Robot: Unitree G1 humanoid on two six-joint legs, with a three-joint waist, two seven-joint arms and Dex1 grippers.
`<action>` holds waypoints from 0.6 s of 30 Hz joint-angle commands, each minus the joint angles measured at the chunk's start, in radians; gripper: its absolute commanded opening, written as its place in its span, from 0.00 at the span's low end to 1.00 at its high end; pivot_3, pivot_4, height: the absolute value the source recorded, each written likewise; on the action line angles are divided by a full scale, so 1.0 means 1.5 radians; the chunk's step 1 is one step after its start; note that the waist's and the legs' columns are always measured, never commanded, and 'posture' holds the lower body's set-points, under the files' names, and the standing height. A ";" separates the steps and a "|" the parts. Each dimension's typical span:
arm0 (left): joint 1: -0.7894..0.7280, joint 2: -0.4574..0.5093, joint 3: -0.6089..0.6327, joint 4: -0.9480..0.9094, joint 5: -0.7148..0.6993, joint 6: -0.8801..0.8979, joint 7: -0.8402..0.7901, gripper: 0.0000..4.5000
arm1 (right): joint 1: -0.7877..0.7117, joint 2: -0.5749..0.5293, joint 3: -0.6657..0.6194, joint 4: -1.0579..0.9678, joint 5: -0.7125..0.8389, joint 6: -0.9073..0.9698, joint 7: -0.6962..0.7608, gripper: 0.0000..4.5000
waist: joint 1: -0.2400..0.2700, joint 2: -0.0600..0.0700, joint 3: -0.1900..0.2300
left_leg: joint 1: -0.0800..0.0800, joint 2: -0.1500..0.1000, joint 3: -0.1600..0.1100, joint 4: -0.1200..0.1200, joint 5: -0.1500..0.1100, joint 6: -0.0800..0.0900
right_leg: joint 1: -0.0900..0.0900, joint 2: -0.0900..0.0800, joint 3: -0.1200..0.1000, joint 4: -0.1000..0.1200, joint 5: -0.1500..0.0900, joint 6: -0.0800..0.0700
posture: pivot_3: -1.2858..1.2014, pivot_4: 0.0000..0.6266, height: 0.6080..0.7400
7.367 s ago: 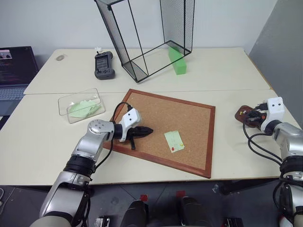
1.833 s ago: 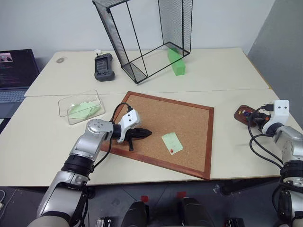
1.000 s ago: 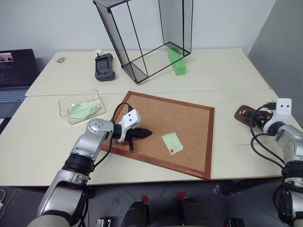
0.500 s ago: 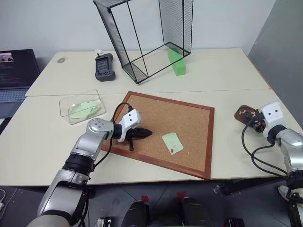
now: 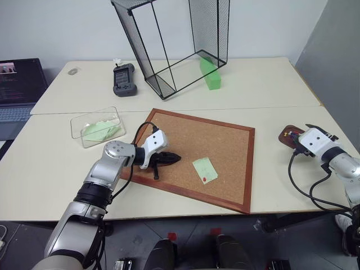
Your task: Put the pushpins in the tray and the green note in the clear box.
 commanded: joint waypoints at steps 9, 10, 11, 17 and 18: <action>0.023 0.004 -0.023 0.008 0.018 0.012 -0.007 0.00 | 0.134 0.048 -0.044 -0.508 0.464 0.369 0.268 0.57 | 0.003 0.000 0.000 | 0.000 0.001 -0.002 0.000 0.000 0.000 | 0.001 0.000 -0.001 0.000 0.000 0.000 | 0.52 0.24 1.00; 0.023 0.004 -0.023 0.009 0.018 0.012 -0.008 0.00 | 0.140 0.051 -0.041 -0.546 0.489 0.403 0.267 0.57 | 0.003 0.000 0.000 | 0.000 0.001 -0.003 0.000 0.000 0.000 | 0.001 0.000 -0.001 -0.001 0.000 0.000 | 0.52 0.24 1.00; 0.022 0.004 -0.024 0.010 0.018 0.011 -0.008 0.00 | 0.146 0.055 -0.034 -0.586 0.524 0.444 0.268 0.57 | 0.003 0.000 0.000 | 0.000 0.001 -0.003 0.000 0.000 0.000 | 0.002 0.000 -0.001 -0.001 0.000 0.000 | 0.52 0.24 1.00; 0.016 0.002 -0.028 0.015 0.021 0.007 -0.009 0.00 | 0.155 0.080 0.058 -0.685 0.551 0.510 0.300 0.57 | 0.003 0.000 0.000 | 0.000 0.001 -0.003 0.000 0.000 0.000 | 0.002 0.000 -0.002 -0.001 0.000 0.000 | 0.52 0.24 1.00; 0.016 0.002 -0.028 0.014 0.021 0.008 -0.010 0.00 | 0.152 0.084 0.079 -0.679 0.529 0.498 0.309 0.57 | 0.003 0.000 0.000 | 0.000 0.001 -0.003 0.000 0.000 0.000 | 0.002 0.000 -0.002 -0.001 0.000 0.000 | 0.52 0.24 1.00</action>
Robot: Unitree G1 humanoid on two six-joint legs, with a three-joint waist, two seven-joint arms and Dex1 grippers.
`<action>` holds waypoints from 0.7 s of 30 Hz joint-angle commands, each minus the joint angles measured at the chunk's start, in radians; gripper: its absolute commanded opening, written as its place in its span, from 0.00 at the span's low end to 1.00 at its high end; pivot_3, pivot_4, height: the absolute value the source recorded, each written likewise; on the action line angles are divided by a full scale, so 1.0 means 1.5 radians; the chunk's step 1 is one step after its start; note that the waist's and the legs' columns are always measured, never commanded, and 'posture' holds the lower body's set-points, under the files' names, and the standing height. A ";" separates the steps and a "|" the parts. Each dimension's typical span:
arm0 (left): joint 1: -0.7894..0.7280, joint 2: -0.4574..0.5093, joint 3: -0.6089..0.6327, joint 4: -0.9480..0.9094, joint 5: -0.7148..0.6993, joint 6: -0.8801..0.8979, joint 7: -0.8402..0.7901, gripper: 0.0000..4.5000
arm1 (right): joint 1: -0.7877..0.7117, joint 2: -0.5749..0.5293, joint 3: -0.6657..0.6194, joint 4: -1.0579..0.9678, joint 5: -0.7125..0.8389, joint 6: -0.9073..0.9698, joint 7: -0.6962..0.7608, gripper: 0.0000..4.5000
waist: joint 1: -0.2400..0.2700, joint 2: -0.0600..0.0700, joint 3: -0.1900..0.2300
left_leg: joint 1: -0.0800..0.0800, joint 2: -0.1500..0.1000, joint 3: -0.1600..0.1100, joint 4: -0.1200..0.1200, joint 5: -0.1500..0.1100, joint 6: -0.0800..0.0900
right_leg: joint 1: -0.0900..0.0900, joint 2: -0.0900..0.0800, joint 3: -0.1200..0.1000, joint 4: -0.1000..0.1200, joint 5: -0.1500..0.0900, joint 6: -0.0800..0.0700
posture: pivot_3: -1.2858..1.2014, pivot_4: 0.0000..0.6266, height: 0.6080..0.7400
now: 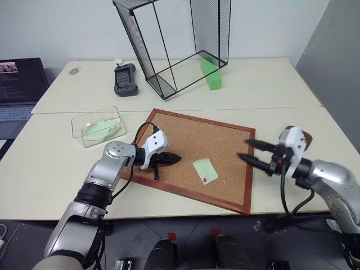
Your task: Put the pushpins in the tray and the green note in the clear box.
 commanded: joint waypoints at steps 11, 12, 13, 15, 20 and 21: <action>0.021 0.018 -0.025 0.003 0.025 0.006 -0.016 0.00 | -0.063 0.082 0.190 0.135 -0.193 -0.179 0.118 0.57 | 0.000 -0.001 0.000 | 0.000 0.000 0.000 0.000 0.000 0.000 | 0.000 0.001 0.000 0.000 0.000 0.000 | 0.52 0.24 1.00; 0.024 0.021 -0.025 -0.001 0.024 0.008 -0.016 0.00 | -0.070 0.094 0.198 0.151 -0.201 -0.187 0.120 0.57 | 0.000 -0.001 0.000 | 0.000 0.000 0.000 0.000 0.000 0.000 | 0.000 0.001 0.000 0.000 0.000 0.000 | 0.52 0.24 1.00; 0.026 0.023 -0.024 -0.005 0.024 0.010 -0.016 0.00 | -0.076 0.104 0.204 0.167 -0.209 -0.196 0.123 0.57 | -0.001 -0.001 0.000 | 0.000 0.000 0.000 0.000 0.000 0.000 | 0.000 0.001 0.000 0.000 0.000 0.000 | 0.52 0.24 1.00; 0.028 0.026 -0.024 -0.009 0.023 0.012 -0.017 0.00 | -0.084 0.119 0.214 0.191 -0.223 -0.211 0.129 0.57 | -0.002 -0.001 0.000 | 0.000 0.000 0.000 0.000 0.000 0.000 | -0.001 0.001 0.000 0.000 0.000 0.000 | 0.52 0.24 1.00; 0.033 0.033 -0.022 -0.019 0.021 0.018 -0.016 0.00 | -0.102 0.147 0.226 0.247 -0.245 -0.235 0.140 0.57 | -0.004 -0.001 0.000 | 0.000 0.000 0.001 0.000 0.000 0.000 | -0.001 0.001 0.000 0.000 0.000 0.000 | 0.52 0.24 1.00; 0.033 0.033 -0.022 -0.019 0.022 0.018 -0.016 0.00 | -0.106 0.152 0.228 0.261 -0.250 -0.242 0.143 0.57 | -0.005 -0.001 0.000 | 0.000 0.000 0.001 0.000 0.000 0.000 | -0.001 0.001 0.000 0.000 0.000 0.000 | 0.52 0.24 1.00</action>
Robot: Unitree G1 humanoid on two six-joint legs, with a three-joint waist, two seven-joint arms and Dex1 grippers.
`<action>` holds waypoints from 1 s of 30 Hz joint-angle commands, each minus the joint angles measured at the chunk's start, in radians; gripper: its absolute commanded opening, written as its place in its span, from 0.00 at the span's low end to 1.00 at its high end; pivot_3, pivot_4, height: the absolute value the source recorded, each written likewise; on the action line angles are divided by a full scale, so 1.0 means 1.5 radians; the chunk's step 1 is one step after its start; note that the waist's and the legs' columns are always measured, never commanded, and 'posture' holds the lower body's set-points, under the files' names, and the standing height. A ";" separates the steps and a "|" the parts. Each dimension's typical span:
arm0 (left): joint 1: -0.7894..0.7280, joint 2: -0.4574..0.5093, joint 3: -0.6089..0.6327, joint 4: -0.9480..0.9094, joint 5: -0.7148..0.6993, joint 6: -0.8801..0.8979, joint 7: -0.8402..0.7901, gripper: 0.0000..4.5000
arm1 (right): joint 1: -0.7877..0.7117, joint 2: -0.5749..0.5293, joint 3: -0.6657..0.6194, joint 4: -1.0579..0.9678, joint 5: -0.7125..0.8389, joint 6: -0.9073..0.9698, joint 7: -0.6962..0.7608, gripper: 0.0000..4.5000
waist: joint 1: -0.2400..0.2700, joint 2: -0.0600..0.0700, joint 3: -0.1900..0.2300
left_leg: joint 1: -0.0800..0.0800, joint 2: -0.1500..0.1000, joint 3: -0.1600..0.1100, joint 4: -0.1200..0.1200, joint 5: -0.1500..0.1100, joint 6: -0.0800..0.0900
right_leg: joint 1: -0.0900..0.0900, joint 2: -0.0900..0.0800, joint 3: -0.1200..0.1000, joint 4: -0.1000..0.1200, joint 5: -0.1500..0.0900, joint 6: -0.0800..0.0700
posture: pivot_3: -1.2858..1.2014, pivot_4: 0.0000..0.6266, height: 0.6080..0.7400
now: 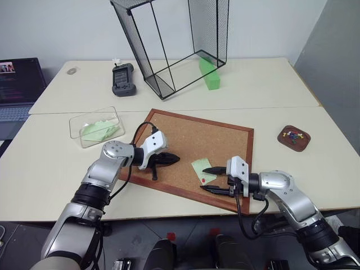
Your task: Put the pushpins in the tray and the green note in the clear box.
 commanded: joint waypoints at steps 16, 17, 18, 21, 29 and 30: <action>0.038 0.023 -0.019 -0.020 0.014 0.025 -0.012 0.00 | -0.027 0.040 -0.002 0.076 -0.030 -0.054 0.040 0.42 | -0.004 0.000 0.000 | 0.000 0.000 0.000 0.000 0.000 0.000 | 0.000 0.000 0.000 0.000 0.000 0.000 | 0.52 0.24 1.00; 0.038 0.023 -0.019 -0.019 0.015 0.025 -0.012 0.00 | -0.027 0.040 -0.002 0.076 -0.031 -0.055 0.041 0.37 | -0.004 0.000 0.000 | 0.000 0.000 0.000 0.000 0.000 0.000 | 0.000 0.000 0.000 0.000 0.000 0.000 | 0.52 0.24 1.00; 0.038 0.023 -0.019 -0.019 0.015 0.025 -0.011 0.00 | -0.027 0.040 -0.002 0.076 -0.032 -0.056 0.041 0.32 | -0.004 0.000 0.000 | 0.000 0.000 0.000 0.000 0.000 0.000 | 0.000 0.000 0.000 0.000 0.000 0.000 | 0.52 0.24 1.00; 0.035 0.020 -0.019 -0.018 0.015 0.027 -0.009 0.00 | -0.030 0.039 -0.001 0.079 -0.035 -0.061 0.046 0.18 | -0.004 0.000 0.000 | 0.000 0.000 0.000 0.000 0.000 0.000 | 0.000 0.000 0.000 0.000 0.000 0.000 | 0.52 0.24 1.00; 0.039 0.021 -0.017 -0.022 0.014 0.031 -0.007 0.00 | -0.036 0.042 -0.009 0.081 -0.032 -0.058 0.052 0.00 | -0.004 0.000 0.000 | 0.000 0.000 0.000 0.000 0.000 0.000 | 0.000 0.000 0.000 0.000 0.000 0.000 | 0.52 0.24 1.00; 0.040 0.021 -0.017 -0.023 0.014 0.032 -0.006 0.00 | -0.035 0.041 -0.014 0.077 -0.027 -0.054 0.052 0.00 | -0.004 0.000 0.000 | 0.000 0.000 0.000 0.000 0.000 0.000 | 0.000 0.000 0.000 0.000 0.000 0.000 | 0.52 0.24 1.00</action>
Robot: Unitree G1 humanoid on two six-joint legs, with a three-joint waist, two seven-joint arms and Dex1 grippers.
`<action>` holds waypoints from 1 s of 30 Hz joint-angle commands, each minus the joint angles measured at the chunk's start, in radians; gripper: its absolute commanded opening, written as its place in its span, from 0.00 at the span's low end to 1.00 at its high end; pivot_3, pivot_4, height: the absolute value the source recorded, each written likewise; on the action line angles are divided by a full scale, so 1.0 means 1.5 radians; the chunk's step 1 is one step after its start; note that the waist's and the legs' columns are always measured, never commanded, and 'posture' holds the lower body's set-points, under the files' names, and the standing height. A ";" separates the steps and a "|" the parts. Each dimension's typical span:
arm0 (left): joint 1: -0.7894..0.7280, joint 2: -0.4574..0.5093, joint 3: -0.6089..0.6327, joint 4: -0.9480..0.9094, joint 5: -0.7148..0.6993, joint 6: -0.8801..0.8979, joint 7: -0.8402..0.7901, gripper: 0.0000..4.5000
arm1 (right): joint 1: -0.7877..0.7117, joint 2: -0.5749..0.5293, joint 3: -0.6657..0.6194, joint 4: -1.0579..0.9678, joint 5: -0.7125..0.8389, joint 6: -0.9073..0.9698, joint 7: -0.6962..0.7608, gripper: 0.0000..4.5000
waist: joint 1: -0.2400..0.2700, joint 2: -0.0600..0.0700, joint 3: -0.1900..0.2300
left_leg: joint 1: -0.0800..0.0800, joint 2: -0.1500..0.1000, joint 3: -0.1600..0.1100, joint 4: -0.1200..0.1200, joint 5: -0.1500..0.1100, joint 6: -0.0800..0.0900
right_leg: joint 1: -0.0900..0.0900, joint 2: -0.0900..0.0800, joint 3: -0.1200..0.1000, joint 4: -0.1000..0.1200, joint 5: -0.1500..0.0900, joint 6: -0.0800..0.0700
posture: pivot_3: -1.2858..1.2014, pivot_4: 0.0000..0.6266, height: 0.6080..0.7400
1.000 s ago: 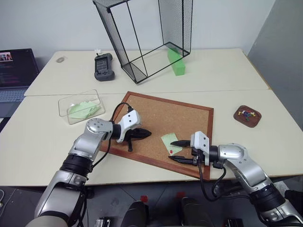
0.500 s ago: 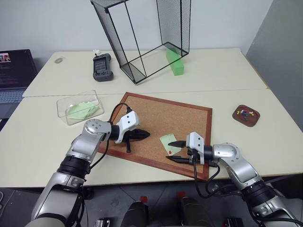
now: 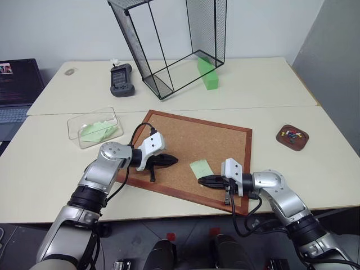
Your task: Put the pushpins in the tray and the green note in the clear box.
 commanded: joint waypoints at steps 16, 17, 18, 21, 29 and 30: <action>0.021 0.002 -0.018 0.011 0.016 0.019 -0.002 0.00 | -0.010 -0.027 -0.054 -0.132 0.051 0.069 0.006 0.00 | 0.000 0.000 0.000 | 0.000 0.000 0.000 0.000 0.000 0.000 | 0.000 0.000 0.000 0.000 0.000 0.000 | 0.52 0.24 1.00; 0.021 0.001 -0.018 0.012 0.016 0.016 -0.001 0.00 | -0.011 -0.027 -0.055 -0.131 0.050 0.068 0.005 0.00 | 0.000 0.000 0.000 | 0.000 0.000 0.000 0.000 0.000 0.000 | 0.000 0.000 0.000 0.000 0.000 0.000 | 0.52 0.24 1.00; 0.020 0.001 -0.018 0.013 0.017 0.014 0.000 0.00 | -0.012 -0.028 -0.056 -0.130 0.050 0.068 0.005 0.00 | 0.000 0.000 0.000 | 0.000 0.000 0.000 0.000 0.000 0.000 | 0.000 0.000 0.000 0.000 0.000 0.000 | 0.52 0.24 1.00; 0.017 0.001 -0.001 0.002 -0.003 0.024 -0.006 0.00 | -0.016 -0.034 -0.071 -0.131 0.050 0.069 -0.001 0.00 | 0.000 0.000 0.000 | 0.000 0.000 0.000 0.000 0.000 0.000 | 0.000 0.000 0.000 0.000 0.000 0.000 | 0.52 0.24 1.00; 0.014 0.000 0.003 0.002 -0.008 0.029 -0.006 0.29 | -0.003 -0.052 -0.147 -0.149 0.082 0.110 -0.037 0.00 | 0.001 0.000 0.000 | 0.000 0.000 -0.001 0.000 0.000 0.000 | 0.000 0.000 0.000 0.000 0.000 0.000 | 0.52 0.24 1.00; 0.015 -0.001 0.003 0.002 -0.005 0.028 -0.004 0.30 | -0.001 -0.056 -0.163 -0.154 0.088 0.118 -0.046 0.00 | 0.001 0.000 0.000 | 0.000 0.000 -0.001 0.000 0.000 0.000 | 0.000 0.000 0.000 0.000 0.000 0.000 | 0.52 0.24 1.00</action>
